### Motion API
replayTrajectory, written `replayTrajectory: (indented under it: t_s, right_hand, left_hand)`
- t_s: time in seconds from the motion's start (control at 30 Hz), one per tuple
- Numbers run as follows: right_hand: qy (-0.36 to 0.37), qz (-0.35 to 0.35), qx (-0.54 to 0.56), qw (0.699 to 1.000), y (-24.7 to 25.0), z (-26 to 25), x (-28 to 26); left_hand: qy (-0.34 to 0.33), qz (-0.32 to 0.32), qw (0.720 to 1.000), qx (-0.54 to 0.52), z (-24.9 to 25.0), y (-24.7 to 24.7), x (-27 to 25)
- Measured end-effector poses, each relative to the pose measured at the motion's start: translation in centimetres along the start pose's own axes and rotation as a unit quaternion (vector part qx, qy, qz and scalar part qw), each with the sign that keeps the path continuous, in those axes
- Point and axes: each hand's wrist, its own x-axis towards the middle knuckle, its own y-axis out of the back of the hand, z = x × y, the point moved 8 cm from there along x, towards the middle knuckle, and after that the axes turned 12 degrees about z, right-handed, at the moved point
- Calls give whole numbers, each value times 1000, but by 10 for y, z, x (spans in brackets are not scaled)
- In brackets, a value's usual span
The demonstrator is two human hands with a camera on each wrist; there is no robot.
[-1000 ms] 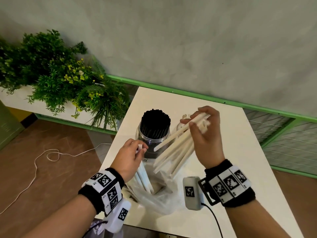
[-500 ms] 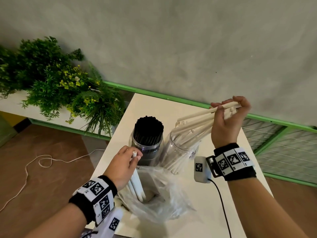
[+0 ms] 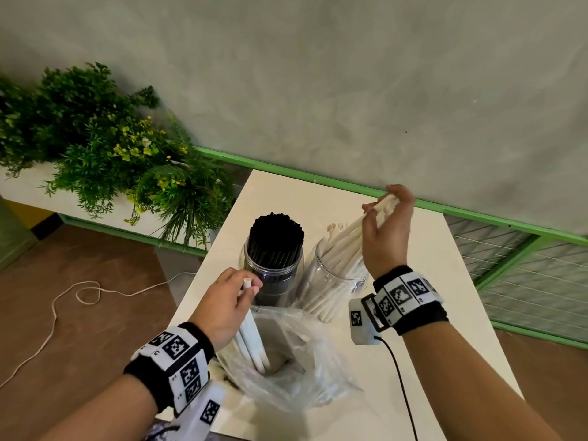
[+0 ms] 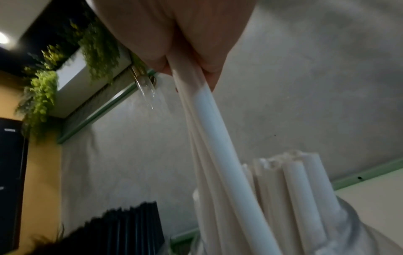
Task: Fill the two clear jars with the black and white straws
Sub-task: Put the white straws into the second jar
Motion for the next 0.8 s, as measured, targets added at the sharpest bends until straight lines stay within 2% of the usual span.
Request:
replayTrajectory:
  t_s: [0.17,0.3,0.37,0.43,0.5,0.53,0.6,0.63,0.8]
  right_hand:
    - [-20,-75,-119,990,-18,34,-5]
    - [43,-104,-207,972,-10,47,-7]
    - [118,-99,-242,958,-6,37,-8]
    - [234,-122,-286,921,-16,19,-13]
    - [326,-200,-346,857,-39,12,-23]
    - [335,-254,-386,821,-50,17,-27]
    - [308,-349,-463,754,-67,37,-30]
    - [296,-375,-486,732,-71,45,-29]
    - [284,-414,-545,671,-88,59,-18]
  left_hand:
    - [3,-5,1000,-1,-2,0,-1]
    - [6,-7,1000,-3,-3,2,-2]
    - [4,-7,1000,-5,-2,3,-1]
    - [3,-7,1000,-7,-2,2,-1]
    - [4,-8,1000,-10,-3,1,-1]
    - [4,-9,1000,-11,-3,1,0]
    - [4,-8,1000,-13,-4,1,0]
    - [5,-8,1000,-13,-4,1,0]
    - [10,-12,1000,-6,-6,1,0]
